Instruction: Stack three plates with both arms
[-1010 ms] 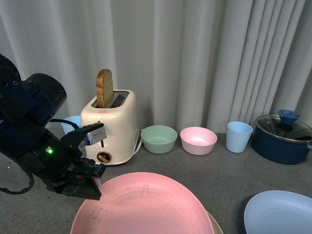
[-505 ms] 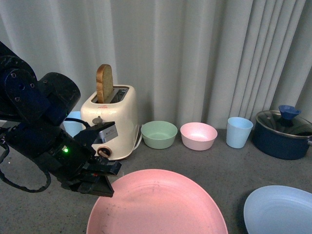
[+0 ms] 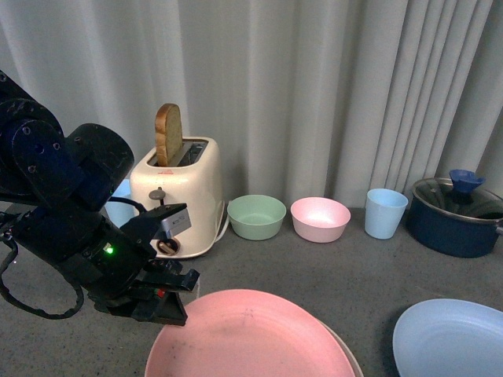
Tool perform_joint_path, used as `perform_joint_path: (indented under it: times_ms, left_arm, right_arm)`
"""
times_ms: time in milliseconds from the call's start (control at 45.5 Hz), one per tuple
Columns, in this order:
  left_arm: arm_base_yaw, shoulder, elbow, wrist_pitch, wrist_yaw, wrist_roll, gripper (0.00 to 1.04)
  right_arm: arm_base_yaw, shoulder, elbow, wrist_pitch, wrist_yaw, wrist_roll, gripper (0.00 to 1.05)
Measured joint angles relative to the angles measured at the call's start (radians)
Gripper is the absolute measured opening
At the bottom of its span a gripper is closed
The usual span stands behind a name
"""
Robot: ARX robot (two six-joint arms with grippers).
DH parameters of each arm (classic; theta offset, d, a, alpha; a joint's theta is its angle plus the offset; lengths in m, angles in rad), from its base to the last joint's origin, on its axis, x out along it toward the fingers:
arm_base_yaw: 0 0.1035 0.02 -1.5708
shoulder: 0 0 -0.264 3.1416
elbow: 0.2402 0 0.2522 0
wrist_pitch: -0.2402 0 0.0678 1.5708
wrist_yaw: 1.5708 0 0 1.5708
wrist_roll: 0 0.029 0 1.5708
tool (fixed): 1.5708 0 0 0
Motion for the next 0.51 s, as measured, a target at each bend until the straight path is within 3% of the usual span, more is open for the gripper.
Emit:
perform_joint_path:
  times_ms: [176, 461, 505]
  left_arm:
    - [0.003, 0.0, 0.003, 0.0, 0.007, -0.009, 0.49]
    - [0.035, -0.086, 0.006, 0.044, 0.008, -0.003, 0.98]
    - [0.043, -0.127, -0.012, 0.072, 0.003, 0.004, 0.98]
  right_arm:
    - [0.0, 0.0, 0.0, 0.0, 0.0, 0.0, 0.97]
    - [0.0, 0.0, 0.0, 0.0, 0.0, 0.0, 0.97]
    - [0.0, 0.0, 0.0, 0.0, 0.0, 0.0, 0.97]
